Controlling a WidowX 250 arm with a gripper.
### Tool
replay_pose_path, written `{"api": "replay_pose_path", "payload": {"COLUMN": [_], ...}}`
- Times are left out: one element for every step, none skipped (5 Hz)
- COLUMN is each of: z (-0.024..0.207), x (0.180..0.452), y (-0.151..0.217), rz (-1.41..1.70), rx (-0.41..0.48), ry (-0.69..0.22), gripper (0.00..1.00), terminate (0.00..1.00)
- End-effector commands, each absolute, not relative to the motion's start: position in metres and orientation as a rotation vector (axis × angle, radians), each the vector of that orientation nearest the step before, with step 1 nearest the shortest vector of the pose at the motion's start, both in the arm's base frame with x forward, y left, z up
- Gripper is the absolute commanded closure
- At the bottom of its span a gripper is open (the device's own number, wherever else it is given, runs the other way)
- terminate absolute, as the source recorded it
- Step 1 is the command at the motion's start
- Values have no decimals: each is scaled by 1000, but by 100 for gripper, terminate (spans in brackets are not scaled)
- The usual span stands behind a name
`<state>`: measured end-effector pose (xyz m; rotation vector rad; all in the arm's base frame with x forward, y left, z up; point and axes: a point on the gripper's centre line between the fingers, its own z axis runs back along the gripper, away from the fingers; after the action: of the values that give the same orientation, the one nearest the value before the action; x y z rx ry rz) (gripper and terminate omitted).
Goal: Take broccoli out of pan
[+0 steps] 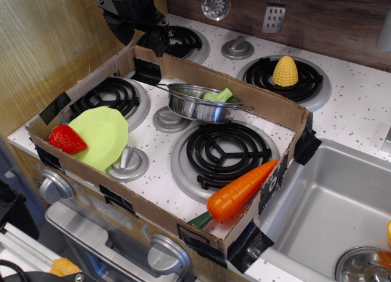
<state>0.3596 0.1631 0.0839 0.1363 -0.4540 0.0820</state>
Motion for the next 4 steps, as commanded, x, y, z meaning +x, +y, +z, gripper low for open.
{"api": "replay_pose_path", "payload": {"z": [84,113,136,143], "x": [360,358,345,331], "y": [163,162,152,133], "rz": [82,54,55,94], "rx": [136,173,211,203], "ry": [-454,-419,-405,-395], "gripper": [0,0,0,0], "terminate": [0,0,0,0]}}
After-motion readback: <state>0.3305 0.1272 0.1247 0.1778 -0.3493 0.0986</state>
